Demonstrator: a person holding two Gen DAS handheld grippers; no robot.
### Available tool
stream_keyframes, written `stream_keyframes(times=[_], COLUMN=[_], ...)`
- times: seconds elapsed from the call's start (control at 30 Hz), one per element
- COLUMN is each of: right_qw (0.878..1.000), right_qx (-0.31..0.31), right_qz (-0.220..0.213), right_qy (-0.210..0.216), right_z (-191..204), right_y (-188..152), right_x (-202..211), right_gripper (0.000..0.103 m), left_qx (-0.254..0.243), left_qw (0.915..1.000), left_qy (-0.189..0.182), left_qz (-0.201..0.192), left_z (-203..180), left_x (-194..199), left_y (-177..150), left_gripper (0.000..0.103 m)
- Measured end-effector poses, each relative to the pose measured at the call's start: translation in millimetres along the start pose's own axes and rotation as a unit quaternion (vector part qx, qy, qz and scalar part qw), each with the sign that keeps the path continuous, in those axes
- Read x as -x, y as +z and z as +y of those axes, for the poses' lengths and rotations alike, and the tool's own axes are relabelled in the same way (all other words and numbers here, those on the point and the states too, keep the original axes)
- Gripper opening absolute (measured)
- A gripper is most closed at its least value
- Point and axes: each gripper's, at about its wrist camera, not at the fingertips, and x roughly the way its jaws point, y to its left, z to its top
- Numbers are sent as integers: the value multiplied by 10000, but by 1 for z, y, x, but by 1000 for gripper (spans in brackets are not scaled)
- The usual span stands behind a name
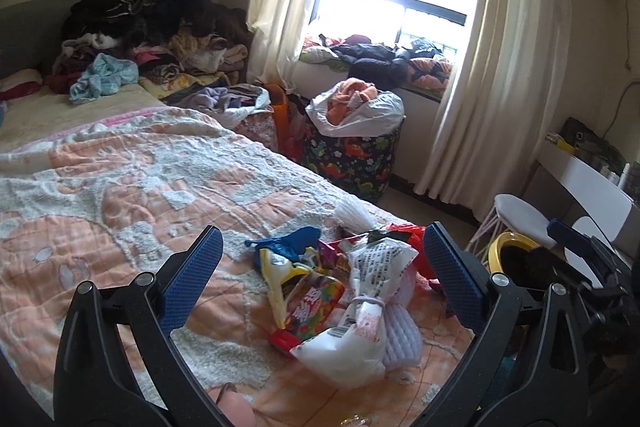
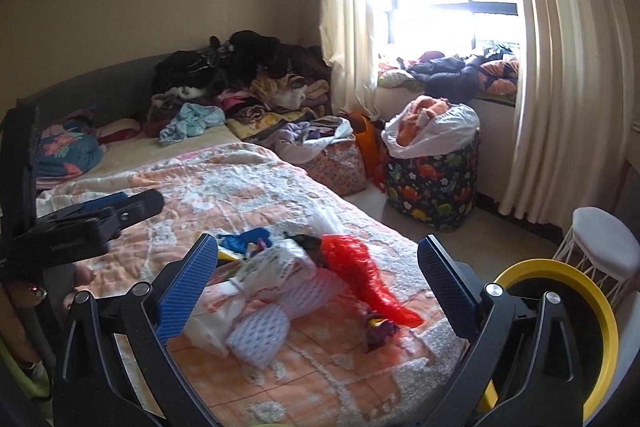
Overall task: Collect trash
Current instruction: 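Grasp the white plastic bag with the left tool while the right tool grasps the red bag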
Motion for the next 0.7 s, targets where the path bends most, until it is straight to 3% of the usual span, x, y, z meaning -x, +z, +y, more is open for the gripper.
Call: stream_keyframes(times=[0.17, 0.3, 0.5, 0.7], right_qw=[9997, 9985, 9935, 9841], right_qx=[-83, 17, 76, 110], right_qz=[222, 524, 1133, 1772], right_qy=[-102, -163, -101, -75], right_z=[-22, -32, -42, -46], right_y=[5, 3, -6, -15], right_x=[-17, -37, -74, -114], right_gripper=[97, 97, 97, 97], left_qx=[-218, -519, -534, -553], left_qw=[9991, 9969, 9922, 9864], left_qy=[-255, -259, -357, -410], left_qz=[269, 525, 1068, 1495], left_z=[-15, -28, -26, -22], left_x=[-21, -34, -50, -58], left_y=[1, -5, -22, -40], left_gripper=[92, 92, 92, 83])
